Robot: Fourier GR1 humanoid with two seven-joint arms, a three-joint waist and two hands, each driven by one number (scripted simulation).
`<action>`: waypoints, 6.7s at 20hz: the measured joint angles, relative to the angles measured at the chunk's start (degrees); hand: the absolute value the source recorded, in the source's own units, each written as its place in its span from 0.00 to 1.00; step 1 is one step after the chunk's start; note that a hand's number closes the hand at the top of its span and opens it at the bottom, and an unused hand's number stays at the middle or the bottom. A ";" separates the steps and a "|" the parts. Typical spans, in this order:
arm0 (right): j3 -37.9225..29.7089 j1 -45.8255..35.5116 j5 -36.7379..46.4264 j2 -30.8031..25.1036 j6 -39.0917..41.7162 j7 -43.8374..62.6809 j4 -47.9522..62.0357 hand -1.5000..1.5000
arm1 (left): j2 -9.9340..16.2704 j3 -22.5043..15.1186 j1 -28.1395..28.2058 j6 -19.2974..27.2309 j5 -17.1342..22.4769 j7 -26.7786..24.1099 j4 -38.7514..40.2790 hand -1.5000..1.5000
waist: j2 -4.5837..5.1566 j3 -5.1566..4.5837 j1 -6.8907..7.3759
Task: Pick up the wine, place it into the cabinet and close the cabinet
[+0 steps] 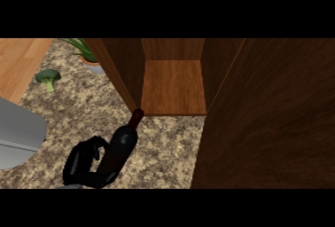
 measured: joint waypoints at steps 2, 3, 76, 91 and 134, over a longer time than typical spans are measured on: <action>0.03 -0.48 -0.23 0.07 0.13 -0.37 0.55 0.00 | -0.76 -0.12 -0.80 2.14 -0.88 -1.67 -0.18 1.00 | 0.05 0.00 0.04; 0.25 0.14 -0.32 0.14 0.22 -0.55 0.46 0.00 | -1.53 -0.76 -1.86 4.28 -1.09 -1.38 -0.63 1.00 | 0.04 0.00 -0.09; -3.96 3.11 -4.45 2.32 4.79 -3.19 2.29 0.00 | -4.45 -27.83 -39.90 48.83 15.49 16.93 7.85 1.00 | 0.38 -0.01 -0.83; -4.91 2.28 -5.75 2.30 6.06 -3.96 3.63 0.00 | -4.46 -25.46 -46.54 48.52 25.38 3.95 24.79 1.00 | 0.71 -0.04 -2.09; -1.52 -0.05 -6.88 5.31 6.01 -6.59 5.05 0.00 | -4.01 -13.33 -58.56 44.90 31.31 1.94 48.24 1.00 | 2.51 -0.15 -5.62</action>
